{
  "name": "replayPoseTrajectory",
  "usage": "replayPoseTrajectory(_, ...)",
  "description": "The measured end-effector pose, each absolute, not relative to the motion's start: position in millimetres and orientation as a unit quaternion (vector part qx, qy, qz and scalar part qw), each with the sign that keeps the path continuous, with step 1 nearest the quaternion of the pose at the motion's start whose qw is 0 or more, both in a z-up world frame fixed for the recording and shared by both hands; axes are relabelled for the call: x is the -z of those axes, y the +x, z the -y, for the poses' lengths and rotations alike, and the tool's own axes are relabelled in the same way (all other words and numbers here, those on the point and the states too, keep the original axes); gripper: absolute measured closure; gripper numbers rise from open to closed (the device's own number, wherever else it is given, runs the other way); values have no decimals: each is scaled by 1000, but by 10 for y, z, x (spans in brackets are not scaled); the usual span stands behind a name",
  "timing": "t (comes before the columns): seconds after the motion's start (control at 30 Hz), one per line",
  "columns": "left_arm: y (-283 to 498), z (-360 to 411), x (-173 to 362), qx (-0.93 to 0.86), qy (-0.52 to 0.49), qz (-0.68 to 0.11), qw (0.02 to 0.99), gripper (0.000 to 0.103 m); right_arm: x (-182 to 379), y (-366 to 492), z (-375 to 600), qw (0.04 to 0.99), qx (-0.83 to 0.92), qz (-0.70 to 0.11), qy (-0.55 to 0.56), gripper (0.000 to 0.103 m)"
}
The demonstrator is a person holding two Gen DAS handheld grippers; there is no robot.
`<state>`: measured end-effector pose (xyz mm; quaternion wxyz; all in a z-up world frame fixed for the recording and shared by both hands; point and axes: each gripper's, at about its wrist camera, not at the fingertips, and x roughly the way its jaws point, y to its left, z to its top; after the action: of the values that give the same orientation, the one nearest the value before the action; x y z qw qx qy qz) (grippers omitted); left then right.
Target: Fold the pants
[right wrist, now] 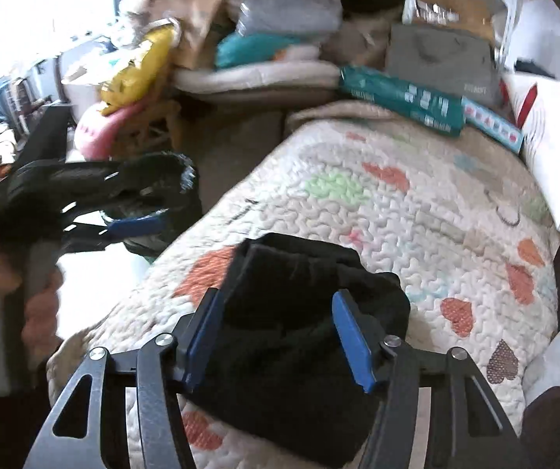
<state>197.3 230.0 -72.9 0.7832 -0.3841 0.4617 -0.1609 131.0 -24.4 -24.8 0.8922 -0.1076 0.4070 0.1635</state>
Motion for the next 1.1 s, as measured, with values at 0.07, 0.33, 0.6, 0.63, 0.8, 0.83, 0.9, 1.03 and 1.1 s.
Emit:
replayPoseTrajectory(0.07,1971,-2217,707,165,-361,-469,789,51,307,1489,165,886,-158,-425,-100,40)
replayPoseTrajectory(0.33,1926,-2262,703,139,-346,-479,795,51,689,1967,-19,848,-130,-505,-96,78)
replayPoseTrajectory(0.6,1936,-2556,805,102,-405,-472,777,51,686,2107,-218,839,-144,-522,-60,80)
replayPoseTrajectory(0.63,1934,-2566,818,99,-407,-472,775,51,710,2126,-242,838,-141,-524,-59,79)
replayPoseTrajectory(0.8,1938,-2538,826,94,-397,-473,781,50,894,2105,-381,832,-153,-528,-78,38)
replayPoseTrajectory(0.83,1938,-2531,824,93,-393,-473,783,50,874,2065,-420,831,-163,-524,-91,32)
replayPoseTrajectory(0.9,1931,-2471,802,95,-374,-475,791,50,731,1968,-390,835,-180,-511,-95,32)
replayPoseTrajectory(1.03,1924,-2206,687,117,-318,-471,814,50,348,1764,215,867,-176,-466,-18,33)
replayPoseTrajectory(1.1,1927,-2036,632,129,-290,-464,827,49,275,1662,678,887,-120,-447,4,33)
